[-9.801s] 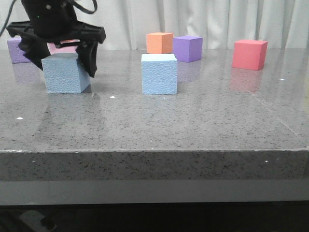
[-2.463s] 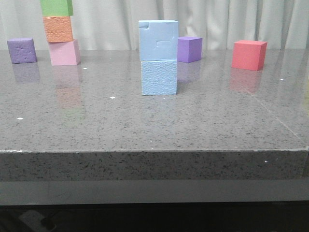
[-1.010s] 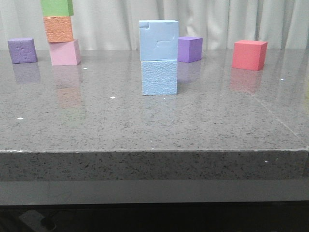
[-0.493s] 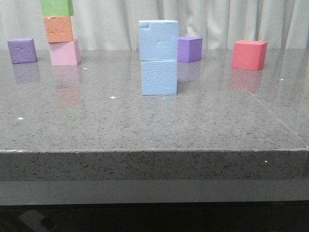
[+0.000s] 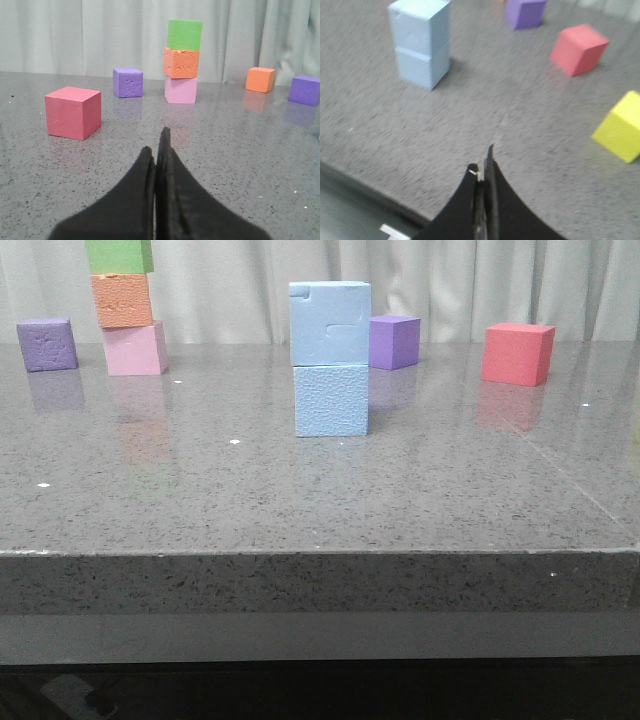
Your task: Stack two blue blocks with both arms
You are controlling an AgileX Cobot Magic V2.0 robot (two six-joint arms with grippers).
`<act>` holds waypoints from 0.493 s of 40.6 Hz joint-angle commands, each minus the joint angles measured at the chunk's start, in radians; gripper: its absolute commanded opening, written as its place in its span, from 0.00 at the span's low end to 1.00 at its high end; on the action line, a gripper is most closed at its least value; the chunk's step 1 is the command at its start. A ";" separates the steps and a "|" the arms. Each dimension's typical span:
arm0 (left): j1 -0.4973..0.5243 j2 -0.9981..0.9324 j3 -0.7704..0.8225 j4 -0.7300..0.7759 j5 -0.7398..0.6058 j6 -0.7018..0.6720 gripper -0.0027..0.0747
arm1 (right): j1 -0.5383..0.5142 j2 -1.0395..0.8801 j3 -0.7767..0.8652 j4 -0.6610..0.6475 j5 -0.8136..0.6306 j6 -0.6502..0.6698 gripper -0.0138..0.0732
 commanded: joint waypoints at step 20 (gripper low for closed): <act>0.005 -0.018 0.001 -0.007 -0.085 -0.012 0.01 | -0.286 -0.476 0.612 0.045 -0.700 0.001 0.02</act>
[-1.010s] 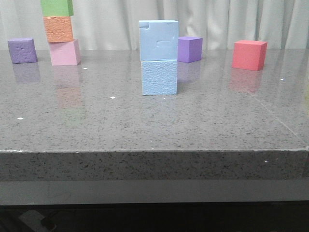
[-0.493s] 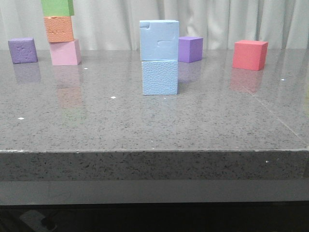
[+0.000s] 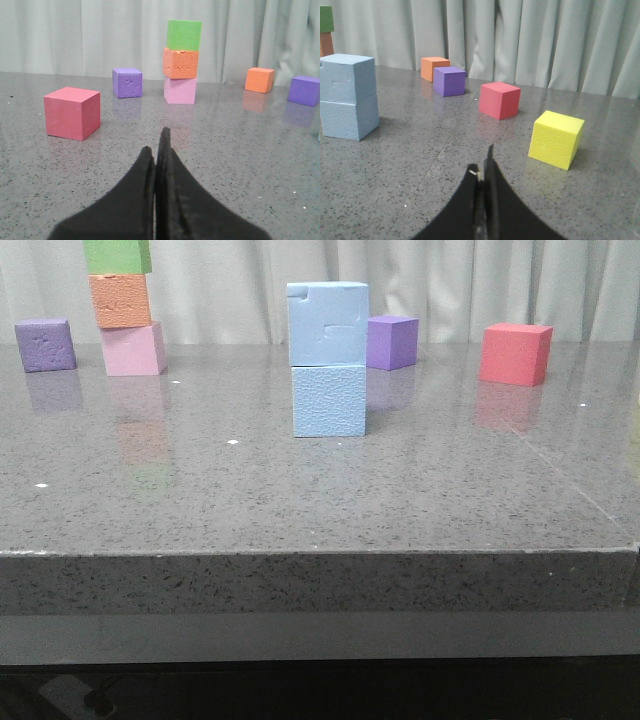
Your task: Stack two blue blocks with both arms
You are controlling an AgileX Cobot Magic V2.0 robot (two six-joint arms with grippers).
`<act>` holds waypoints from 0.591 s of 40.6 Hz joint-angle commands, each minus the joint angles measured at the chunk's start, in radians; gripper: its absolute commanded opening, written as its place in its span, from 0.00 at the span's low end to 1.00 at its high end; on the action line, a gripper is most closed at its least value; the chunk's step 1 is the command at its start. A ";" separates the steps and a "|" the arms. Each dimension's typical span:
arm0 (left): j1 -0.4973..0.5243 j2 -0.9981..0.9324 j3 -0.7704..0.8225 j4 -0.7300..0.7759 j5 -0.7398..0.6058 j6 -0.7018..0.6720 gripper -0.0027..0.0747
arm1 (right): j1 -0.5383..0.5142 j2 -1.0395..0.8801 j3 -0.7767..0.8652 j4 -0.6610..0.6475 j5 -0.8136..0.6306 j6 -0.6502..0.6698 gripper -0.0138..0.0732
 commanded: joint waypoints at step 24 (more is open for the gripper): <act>0.005 -0.018 0.001 -0.007 -0.085 -0.012 0.01 | -0.072 -0.062 0.078 0.052 -0.086 0.002 0.02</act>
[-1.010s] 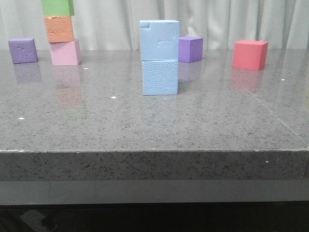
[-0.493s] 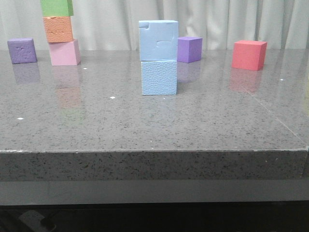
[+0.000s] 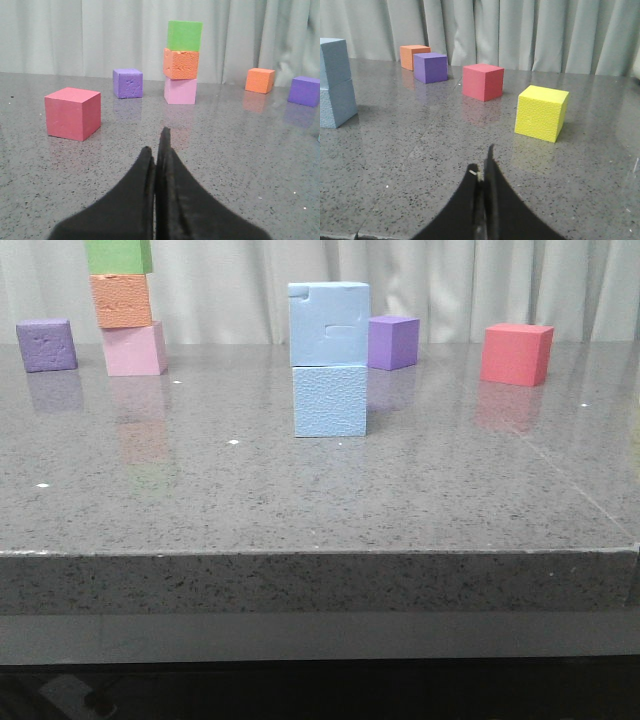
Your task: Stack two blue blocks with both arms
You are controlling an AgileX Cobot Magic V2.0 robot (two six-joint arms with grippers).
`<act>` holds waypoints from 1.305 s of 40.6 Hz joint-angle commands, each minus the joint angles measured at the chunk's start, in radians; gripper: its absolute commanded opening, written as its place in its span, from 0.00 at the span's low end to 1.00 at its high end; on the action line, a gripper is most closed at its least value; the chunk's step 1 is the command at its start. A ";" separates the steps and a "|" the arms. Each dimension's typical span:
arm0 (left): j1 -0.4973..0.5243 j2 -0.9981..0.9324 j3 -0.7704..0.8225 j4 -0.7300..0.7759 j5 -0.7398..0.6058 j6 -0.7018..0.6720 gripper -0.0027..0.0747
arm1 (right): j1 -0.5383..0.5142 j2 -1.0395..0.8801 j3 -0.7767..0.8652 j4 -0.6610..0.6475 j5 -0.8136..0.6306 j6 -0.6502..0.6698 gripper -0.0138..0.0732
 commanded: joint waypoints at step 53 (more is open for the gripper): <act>0.005 -0.018 0.001 -0.007 -0.083 -0.012 0.01 | -0.025 -0.018 -0.006 0.029 -0.030 -0.001 0.02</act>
